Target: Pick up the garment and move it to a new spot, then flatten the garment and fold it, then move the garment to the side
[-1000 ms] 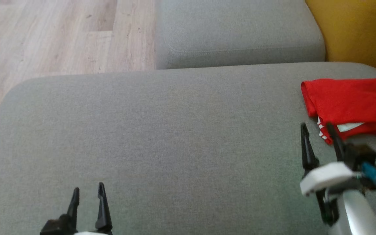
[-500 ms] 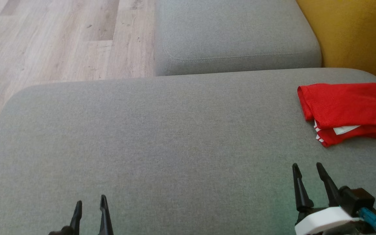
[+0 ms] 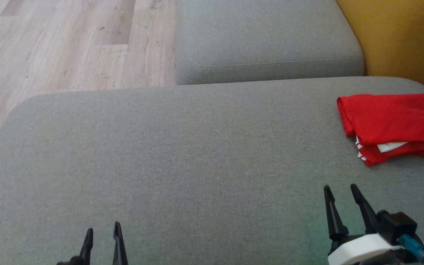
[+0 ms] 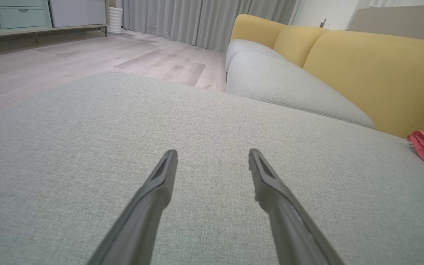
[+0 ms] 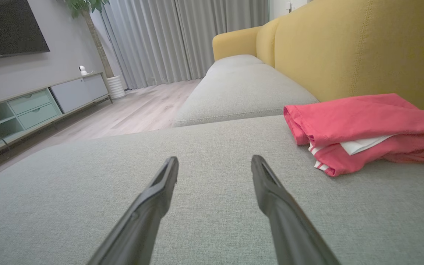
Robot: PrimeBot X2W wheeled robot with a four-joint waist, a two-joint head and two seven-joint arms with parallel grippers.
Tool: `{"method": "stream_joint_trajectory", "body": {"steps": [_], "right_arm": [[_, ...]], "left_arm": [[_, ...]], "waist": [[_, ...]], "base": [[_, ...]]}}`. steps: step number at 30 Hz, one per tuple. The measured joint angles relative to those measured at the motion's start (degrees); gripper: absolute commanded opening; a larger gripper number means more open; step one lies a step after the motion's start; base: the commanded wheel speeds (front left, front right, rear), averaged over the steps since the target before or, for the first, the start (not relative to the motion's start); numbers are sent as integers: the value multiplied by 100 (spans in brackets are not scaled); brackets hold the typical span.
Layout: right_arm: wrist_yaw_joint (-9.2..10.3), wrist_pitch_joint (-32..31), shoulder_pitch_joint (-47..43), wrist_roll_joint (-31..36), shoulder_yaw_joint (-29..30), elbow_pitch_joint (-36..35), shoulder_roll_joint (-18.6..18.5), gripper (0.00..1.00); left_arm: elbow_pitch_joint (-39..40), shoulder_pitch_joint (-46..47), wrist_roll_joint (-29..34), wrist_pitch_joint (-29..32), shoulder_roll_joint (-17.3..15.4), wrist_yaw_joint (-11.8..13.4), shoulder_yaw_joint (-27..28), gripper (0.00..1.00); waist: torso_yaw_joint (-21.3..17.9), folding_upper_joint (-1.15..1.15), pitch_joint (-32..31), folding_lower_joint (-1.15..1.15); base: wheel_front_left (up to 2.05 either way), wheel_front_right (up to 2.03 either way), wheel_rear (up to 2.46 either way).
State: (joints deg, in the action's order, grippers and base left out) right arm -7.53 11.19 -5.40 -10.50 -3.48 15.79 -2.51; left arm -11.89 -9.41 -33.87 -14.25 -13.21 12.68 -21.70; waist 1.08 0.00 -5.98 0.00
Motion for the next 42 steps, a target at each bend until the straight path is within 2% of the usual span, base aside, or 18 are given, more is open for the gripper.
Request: {"method": "stream_joint_trajectory", "body": {"steps": [3,4,11,42], "right_arm": [[0,-1,1,0,-22,0,0,100],[0,-1,1,0,-27,0,0,0],[0,-27,-271,-55,-24,536,1,0],[0,-419,-80,-2103,198,435,0,0]], "left_arm": [[0,0,0,0,0,30,-1,100],[0,0,0,0,0,42,-2,0],[-453,-231,-32,33,65,33,-66,0],[-454,30,-1496,526,290,-464,528,0]], "waist": [[2,0,4,0],[-1,0,5,0],[-2,0,17,0],[-29,0,168,0]], "base": [[0,0,0],[0,0,0],[0,0,0],[0,0,0]]}}
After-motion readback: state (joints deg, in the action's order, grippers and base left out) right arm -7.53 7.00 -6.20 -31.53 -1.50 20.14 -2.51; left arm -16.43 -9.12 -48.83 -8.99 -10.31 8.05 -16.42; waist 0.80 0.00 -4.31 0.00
